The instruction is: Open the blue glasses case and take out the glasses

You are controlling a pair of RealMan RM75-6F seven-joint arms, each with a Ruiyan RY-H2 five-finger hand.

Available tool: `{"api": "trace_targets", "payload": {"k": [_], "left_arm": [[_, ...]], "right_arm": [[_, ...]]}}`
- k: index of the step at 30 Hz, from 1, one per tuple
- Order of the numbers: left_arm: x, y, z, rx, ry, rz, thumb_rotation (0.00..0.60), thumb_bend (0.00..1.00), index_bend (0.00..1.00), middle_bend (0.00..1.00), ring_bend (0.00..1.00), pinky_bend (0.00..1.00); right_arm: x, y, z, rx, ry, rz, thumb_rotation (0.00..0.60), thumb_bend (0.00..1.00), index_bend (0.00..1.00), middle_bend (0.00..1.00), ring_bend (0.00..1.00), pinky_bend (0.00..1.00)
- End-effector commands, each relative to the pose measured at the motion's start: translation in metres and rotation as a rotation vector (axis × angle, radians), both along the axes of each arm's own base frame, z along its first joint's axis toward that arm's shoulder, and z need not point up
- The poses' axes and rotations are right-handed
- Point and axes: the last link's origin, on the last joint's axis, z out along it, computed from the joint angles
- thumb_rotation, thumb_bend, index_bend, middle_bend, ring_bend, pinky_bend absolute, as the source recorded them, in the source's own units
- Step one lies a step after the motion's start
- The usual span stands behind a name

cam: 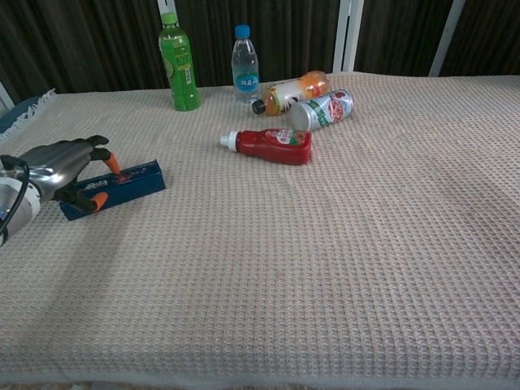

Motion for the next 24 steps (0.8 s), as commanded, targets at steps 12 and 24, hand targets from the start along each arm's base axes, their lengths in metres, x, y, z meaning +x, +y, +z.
{"api": "trace_targets", "payload": {"k": [12, 24], "left_arm": [[0.000, 0.004, 0.005, 0.010, -0.058, 0.003, 0.600, 0.54, 0.51, 0.02, 0.00, 0.01], [-0.031, 0.052, 0.009, 0.065, 0.061, 0.080, 0.600, 0.44, 0.16, 0.01, 0.00, 0.00]], "right_arm": [[0.000, 0.000, -0.001, 0.009, 0.006, 0.000, 0.600, 0.15, 0.00, 0.00, 0.00, 0.00], [0.000, -0.001, 0.000, 0.016, -0.001, -0.003, 0.600, 0.15, 0.00, 0.00, 0.00, 0.00]]}}
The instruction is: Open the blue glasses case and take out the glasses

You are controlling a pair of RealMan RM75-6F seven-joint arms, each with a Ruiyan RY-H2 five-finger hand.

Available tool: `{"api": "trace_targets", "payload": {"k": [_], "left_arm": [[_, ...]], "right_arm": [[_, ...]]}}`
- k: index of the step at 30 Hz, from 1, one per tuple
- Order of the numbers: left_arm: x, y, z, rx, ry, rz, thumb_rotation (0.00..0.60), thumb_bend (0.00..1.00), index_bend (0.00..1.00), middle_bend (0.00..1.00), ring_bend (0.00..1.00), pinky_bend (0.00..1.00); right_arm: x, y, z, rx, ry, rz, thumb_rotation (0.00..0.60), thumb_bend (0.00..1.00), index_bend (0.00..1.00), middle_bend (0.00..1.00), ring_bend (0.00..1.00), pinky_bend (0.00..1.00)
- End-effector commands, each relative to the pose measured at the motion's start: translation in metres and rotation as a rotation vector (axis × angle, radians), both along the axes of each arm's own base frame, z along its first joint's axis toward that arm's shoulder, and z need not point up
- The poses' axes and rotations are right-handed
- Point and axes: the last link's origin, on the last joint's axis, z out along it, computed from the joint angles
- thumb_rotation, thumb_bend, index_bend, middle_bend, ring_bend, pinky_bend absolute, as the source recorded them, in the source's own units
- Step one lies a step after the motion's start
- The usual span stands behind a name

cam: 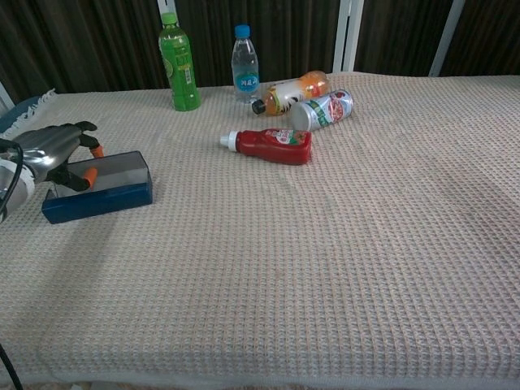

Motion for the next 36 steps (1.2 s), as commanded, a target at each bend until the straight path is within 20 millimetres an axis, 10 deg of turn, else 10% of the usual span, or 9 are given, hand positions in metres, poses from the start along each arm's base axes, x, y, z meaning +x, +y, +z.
{"api": "trace_targets", "payload": {"k": [1, 8, 16, 25, 36], "left_arm": [[-0.014, 0.022, -0.004, 0.002, 0.059, 0.070, 0.600, 0.42, 0.08, 0.00, 0.00, 0.00], [-0.003, 0.009, 0.014, 0.020, -0.076, -0.016, 0.600, 0.41, 0.02, 0.00, 0.00, 0.00], [0.013, -0.027, 0.031, -0.040, -0.188, -0.102, 0.600, 0.49, 0.31, 0.00, 0.00, 0.00], [-0.010, -0.053, 0.044, -0.119, -0.122, -0.077, 0.600, 0.70, 0.40, 0.00, 0.00, 0.00], [-0.038, -0.059, 0.041, -0.149, -0.069, -0.031, 0.600, 0.71, 0.37, 0.00, 0.00, 0.00]], "right_arm": [[0.000, 0.000, 0.000, 0.003, 0.001, 0.000, 0.600, 0.15, 0.00, 0.00, 0.00, 0.00], [0.001, 0.000, -0.003, 0.008, 0.007, 0.001, 0.600, 0.15, 0.00, 0.00, 0.00, 0.00], [0.003, 0.003, -0.005, 0.016, 0.007, 0.009, 0.600, 0.15, 0.00, 0.00, 0.00, 0.00], [0.004, 0.006, -0.007, 0.038, 0.005, 0.018, 0.600, 0.15, 0.00, 0.00, 0.00, 0.00], [0.004, 0.006, -0.008, 0.044, 0.012, 0.016, 0.600, 0.15, 0.00, 0.00, 0.00, 0.00]]}}
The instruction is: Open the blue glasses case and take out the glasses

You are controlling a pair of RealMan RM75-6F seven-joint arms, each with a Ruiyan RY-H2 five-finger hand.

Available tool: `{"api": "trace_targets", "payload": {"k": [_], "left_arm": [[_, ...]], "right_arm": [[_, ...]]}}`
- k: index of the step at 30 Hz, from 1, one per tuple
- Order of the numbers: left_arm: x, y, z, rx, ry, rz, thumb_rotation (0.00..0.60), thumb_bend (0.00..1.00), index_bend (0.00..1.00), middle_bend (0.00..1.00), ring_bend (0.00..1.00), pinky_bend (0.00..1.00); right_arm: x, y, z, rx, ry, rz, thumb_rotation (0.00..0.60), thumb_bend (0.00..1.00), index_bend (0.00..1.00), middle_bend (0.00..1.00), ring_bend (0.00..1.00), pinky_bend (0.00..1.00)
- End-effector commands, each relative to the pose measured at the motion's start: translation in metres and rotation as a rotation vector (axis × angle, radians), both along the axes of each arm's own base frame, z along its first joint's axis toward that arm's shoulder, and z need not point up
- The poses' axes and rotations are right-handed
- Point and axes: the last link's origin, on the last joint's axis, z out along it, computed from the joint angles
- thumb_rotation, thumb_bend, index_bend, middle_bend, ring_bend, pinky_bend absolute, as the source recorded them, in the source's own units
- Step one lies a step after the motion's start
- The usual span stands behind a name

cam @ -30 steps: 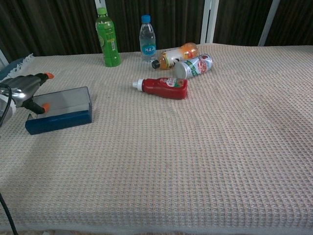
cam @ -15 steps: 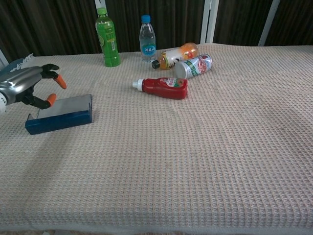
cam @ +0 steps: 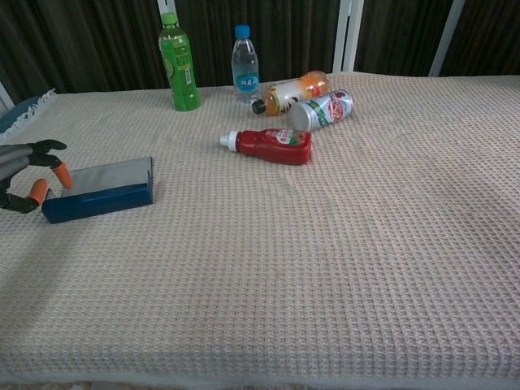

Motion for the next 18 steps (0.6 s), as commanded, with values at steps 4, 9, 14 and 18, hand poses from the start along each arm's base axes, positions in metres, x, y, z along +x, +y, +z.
{"api": "trace_targets", "payload": {"k": [4, 9, 14, 18], "left_arm": [[-0.009, -0.004, -0.001, -0.016, 0.016, 0.007, 0.600, 0.71, 0.37, 0.00, 0.00, 0.00], [-0.017, -0.009, -0.002, -0.041, 0.044, 0.023, 0.600, 0.71, 0.38, 0.00, 0.00, 0.00], [-0.021, -0.019, -0.002, -0.063, 0.049, 0.024, 0.600, 0.69, 0.38, 0.00, 0.00, 0.00], [-0.020, -0.031, -0.004, -0.089, 0.028, 0.007, 0.600, 0.69, 0.40, 0.00, 0.00, 0.00]], "right_arm": [[0.000, 0.000, -0.001, 0.002, 0.004, -0.003, 0.600, 0.15, 0.00, 0.00, 0.00, 0.00], [0.001, 0.000, -0.001, 0.005, 0.005, 0.000, 0.600, 0.15, 0.00, 0.00, 0.00, 0.00], [0.001, 0.001, -0.002, 0.009, 0.006, 0.004, 0.600, 0.15, 0.00, 0.00, 0.00, 0.00], [0.002, 0.001, -0.004, 0.014, 0.008, 0.005, 0.600, 0.15, 0.00, 0.00, 0.00, 0.00]]}}
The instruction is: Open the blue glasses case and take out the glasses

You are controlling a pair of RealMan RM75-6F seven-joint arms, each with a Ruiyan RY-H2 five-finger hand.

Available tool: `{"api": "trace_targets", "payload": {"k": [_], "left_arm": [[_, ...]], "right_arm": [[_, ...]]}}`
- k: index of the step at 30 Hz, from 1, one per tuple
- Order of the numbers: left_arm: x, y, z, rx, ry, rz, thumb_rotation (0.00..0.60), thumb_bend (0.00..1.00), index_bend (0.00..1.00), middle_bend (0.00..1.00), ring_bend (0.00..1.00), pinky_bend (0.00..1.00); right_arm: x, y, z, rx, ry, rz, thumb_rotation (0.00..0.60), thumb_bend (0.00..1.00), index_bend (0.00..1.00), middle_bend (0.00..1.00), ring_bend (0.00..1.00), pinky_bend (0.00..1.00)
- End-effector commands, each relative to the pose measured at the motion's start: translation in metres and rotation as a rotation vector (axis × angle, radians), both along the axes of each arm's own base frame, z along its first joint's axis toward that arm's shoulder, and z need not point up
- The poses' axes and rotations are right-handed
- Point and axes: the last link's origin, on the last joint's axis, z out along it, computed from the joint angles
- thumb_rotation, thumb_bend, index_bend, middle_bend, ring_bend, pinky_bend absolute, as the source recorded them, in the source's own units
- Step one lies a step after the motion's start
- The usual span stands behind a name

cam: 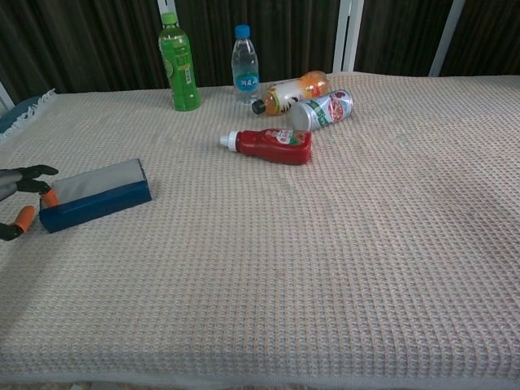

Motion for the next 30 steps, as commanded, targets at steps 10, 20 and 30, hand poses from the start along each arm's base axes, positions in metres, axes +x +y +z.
{"api": "trace_targets", "payload": {"k": [10, 20, 30], "left_arm": [[0.013, -0.046, -0.009, -0.161, -0.075, -0.083, 0.600, 0.67, 0.36, 0.00, 0.00, 0.00], [0.034, -0.072, -0.017, -0.205, -0.053, -0.222, 0.600, 0.63, 0.27, 0.00, 0.00, 0.00], [0.054, -0.073, -0.046, -0.171, -0.045, -0.304, 0.600, 0.65, 0.25, 0.00, 0.00, 0.00]], "right_arm": [[0.002, 0.002, -0.001, 0.006, -0.007, 0.010, 0.600, 0.15, 0.00, 0.00, 0.00, 0.00], [0.002, 0.004, 0.002, 0.002, -0.017, 0.014, 0.600, 0.15, 0.00, 0.00, 0.00, 0.00], [0.002, 0.005, 0.003, 0.004, -0.020, 0.018, 0.600, 0.15, 0.00, 0.00, 0.00, 0.00]]}}
